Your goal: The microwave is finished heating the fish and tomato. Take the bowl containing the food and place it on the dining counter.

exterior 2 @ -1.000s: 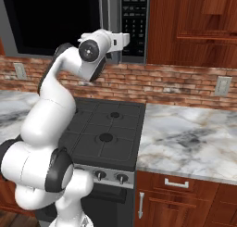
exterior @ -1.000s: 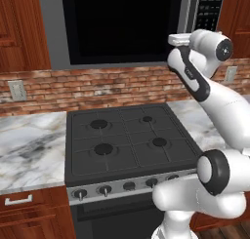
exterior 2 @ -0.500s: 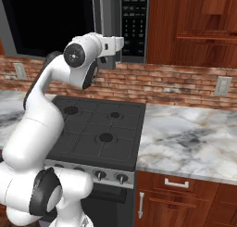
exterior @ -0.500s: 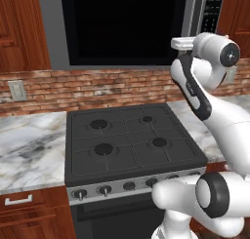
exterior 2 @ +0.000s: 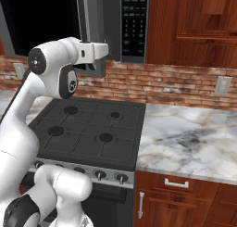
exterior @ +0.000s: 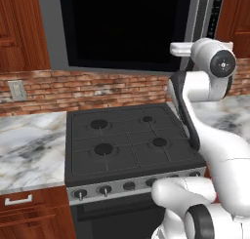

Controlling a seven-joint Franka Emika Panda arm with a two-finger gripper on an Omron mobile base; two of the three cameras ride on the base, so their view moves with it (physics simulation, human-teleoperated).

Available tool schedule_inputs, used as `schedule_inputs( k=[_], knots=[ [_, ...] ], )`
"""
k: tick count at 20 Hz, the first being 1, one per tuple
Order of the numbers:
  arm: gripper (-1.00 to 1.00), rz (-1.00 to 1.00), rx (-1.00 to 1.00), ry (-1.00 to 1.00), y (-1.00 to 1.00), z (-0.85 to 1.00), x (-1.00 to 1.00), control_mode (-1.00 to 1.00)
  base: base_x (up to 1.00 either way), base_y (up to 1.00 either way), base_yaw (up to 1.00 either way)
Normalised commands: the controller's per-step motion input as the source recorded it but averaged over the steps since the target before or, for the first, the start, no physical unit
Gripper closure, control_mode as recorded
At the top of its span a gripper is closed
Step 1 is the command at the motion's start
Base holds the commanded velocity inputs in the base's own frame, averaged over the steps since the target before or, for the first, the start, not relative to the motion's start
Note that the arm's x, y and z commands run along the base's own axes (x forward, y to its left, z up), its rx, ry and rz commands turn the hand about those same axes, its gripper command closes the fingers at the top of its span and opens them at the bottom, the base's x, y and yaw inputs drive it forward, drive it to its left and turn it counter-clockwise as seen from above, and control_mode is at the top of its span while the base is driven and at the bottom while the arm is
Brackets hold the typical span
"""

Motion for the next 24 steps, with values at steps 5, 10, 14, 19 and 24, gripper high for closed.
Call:
schedule_inputs(
  k=[5,10,14,19,24],
  knots=[
    [1.0,-0.16,0.0,0.03,0.13,0.68,-1.0,-1.0,0.0,0.0,0.0],
    [1.0,-0.17,0.0,0.01,0.17,0.61,-1.0,-1.0,0.0,0.0,0.0],
    [1.0,-0.16,0.0,0.0,0.3,0.57,-1.0,-1.0,0.0,0.0,0.0],
    [1.0,-0.16,0.0,0.0,0.44,0.54,-1.0,-1.0,0.0,0.0,0.0],
    [1.0,-0.14,-0.03,0.0,0.6,0.57,-1.0,-1.0,0.0,0.0,0.0]
  ],
)
